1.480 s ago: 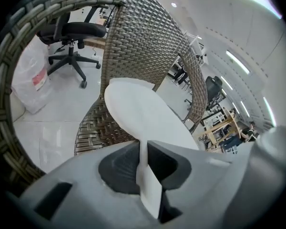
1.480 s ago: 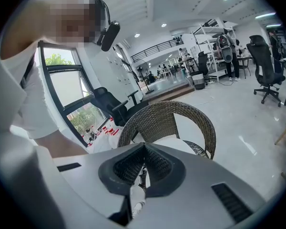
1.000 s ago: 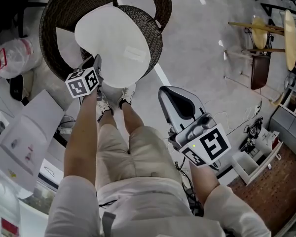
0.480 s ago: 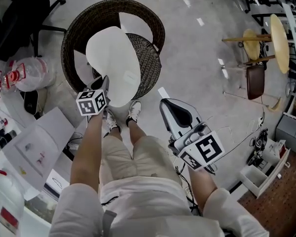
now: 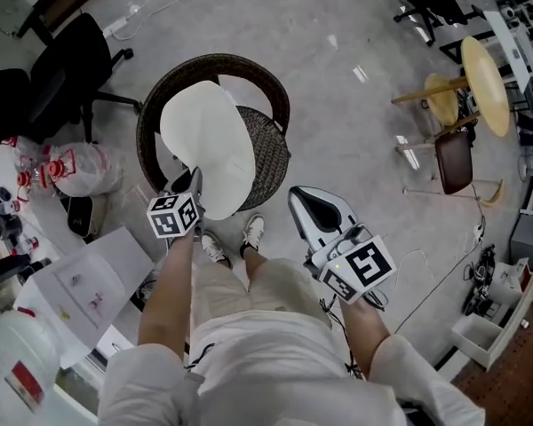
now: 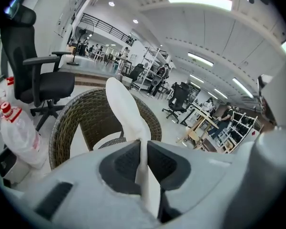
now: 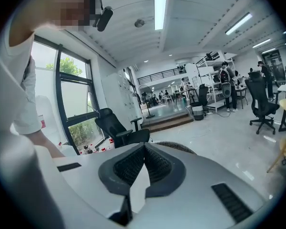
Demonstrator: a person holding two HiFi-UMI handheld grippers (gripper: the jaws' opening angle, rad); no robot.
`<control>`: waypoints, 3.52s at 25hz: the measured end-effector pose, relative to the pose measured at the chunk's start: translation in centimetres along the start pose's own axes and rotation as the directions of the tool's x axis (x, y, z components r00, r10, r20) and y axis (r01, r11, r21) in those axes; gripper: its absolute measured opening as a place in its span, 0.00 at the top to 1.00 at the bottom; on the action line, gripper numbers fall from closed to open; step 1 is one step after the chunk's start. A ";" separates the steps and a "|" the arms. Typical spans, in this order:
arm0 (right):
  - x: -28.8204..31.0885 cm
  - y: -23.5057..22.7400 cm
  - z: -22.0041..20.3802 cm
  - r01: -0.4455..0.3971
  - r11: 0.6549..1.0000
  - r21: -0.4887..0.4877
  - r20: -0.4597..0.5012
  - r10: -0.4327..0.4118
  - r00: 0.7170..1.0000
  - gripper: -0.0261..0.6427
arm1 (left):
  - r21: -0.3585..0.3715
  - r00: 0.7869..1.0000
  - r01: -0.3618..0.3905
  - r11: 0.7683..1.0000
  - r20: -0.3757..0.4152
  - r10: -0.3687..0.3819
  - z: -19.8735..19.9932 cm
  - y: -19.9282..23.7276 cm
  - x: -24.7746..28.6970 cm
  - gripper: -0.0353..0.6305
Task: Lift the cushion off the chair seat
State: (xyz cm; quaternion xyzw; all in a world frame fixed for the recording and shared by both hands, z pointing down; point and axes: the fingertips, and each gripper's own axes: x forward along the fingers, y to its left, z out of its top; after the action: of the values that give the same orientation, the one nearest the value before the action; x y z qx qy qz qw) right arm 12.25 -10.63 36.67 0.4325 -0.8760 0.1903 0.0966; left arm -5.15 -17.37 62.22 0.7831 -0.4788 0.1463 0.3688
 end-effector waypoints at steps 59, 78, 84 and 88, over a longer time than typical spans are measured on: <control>-9.1 -1.1 25.1 0.173 0.974 -0.147 0.493 -0.079 0.866 0.96 | 0.215 0.484 -0.247 0.945 0.872 -0.071 32.9 -8.2 -46.1 0.89; -11.3 -0.5 23.8 0.212 0.960 -0.182 0.438 -0.114 0.892 0.96 | 0.196 0.509 -0.267 0.944 0.860 -0.035 29.9 -8.9 -46.1 0.89; -11.0 0.5 23.2 0.203 0.962 -0.182 0.429 -0.108 0.897 0.96 | 0.208 0.513 -0.244 0.947 0.857 -0.056 30.1 -9.0 -46.2 0.89; -10.8 1.0 23.1 0.203 0.961 -0.190 0.426 -0.106 0.899 0.96 | 0.210 0.519 -0.231 0.950 0.853 -0.062 30.1 -8.7 -46.2 0.89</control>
State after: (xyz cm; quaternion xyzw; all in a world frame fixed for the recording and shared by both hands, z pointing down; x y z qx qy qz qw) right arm 17.86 -11.94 11.81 0.5172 -0.8553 -0.0158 -0.0260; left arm -24.45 -6.97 10.88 0.7755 -0.6076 -0.1666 -0.0418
